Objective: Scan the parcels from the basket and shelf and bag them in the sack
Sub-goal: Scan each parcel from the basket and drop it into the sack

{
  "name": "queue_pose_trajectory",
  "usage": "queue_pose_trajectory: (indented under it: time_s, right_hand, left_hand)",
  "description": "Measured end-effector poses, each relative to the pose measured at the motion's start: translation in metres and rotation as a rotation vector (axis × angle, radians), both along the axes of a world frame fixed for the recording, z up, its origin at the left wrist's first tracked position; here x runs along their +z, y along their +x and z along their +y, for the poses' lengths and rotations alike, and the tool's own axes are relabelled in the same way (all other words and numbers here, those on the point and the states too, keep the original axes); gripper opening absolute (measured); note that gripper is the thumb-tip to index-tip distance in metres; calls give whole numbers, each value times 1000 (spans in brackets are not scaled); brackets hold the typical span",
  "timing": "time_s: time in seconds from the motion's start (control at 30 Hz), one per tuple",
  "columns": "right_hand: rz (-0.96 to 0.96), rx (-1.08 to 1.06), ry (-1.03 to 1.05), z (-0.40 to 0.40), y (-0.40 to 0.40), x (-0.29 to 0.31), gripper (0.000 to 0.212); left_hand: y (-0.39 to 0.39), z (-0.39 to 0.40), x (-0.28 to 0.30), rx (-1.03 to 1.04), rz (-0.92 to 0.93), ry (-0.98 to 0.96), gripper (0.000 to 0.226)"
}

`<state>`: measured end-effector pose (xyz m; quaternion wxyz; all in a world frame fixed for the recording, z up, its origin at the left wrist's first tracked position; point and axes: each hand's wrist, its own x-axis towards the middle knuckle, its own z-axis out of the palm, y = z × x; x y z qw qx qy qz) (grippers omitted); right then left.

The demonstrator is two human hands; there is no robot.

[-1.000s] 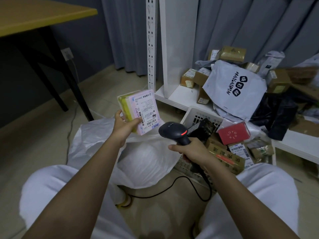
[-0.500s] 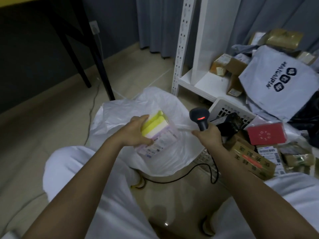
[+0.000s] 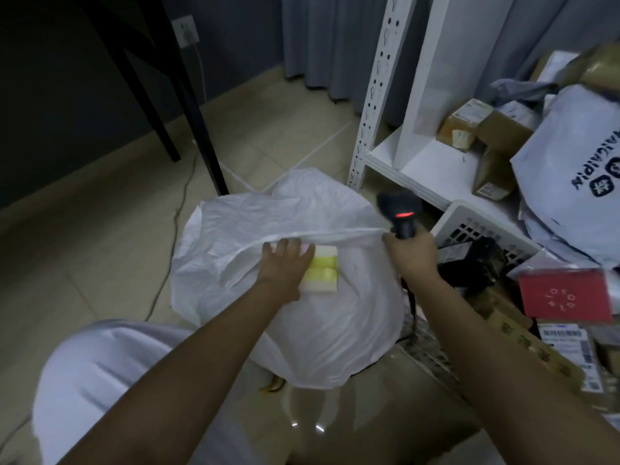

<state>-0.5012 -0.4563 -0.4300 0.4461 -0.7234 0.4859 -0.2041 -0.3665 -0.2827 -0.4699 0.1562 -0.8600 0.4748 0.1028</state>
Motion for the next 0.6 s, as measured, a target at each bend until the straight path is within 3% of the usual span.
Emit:
queue_pose_trajectory:
  time_s: [0.13, 0.23, 0.3, 0.4, 0.43, 0.5, 0.6]
  right_hand:
    - [-317, -166, 194, -12, 17, 31, 14]
    - [-344, -142, 195, -17, 30, 43, 15]
    - [-336, -108, 178, -17, 40, 46, 16]
    - [-318, -51, 196, -14, 51, 45, 16]
    - [-300, -39, 213, -14, 52, 43, 17]
    - [-254, -31, 244, -16, 48, 37, 18]
    - [-274, -66, 289, -15, 28, 26, 19]
  left_hand:
    - [40, -16, 10, 177, -215, -419, 104]
    - [72, -31, 15, 247, -77, -696, 88]
    - [78, -41, 11, 304, -20, -670, 74]
    - [72, -43, 2, 332, 135, -284, 76]
    - [68, -42, 3, 348, 235, -240, 77]
    - [52, -40, 8, 335, 415, -346, 71]
    - [18, -36, 18, 304, 584, -576, 44]
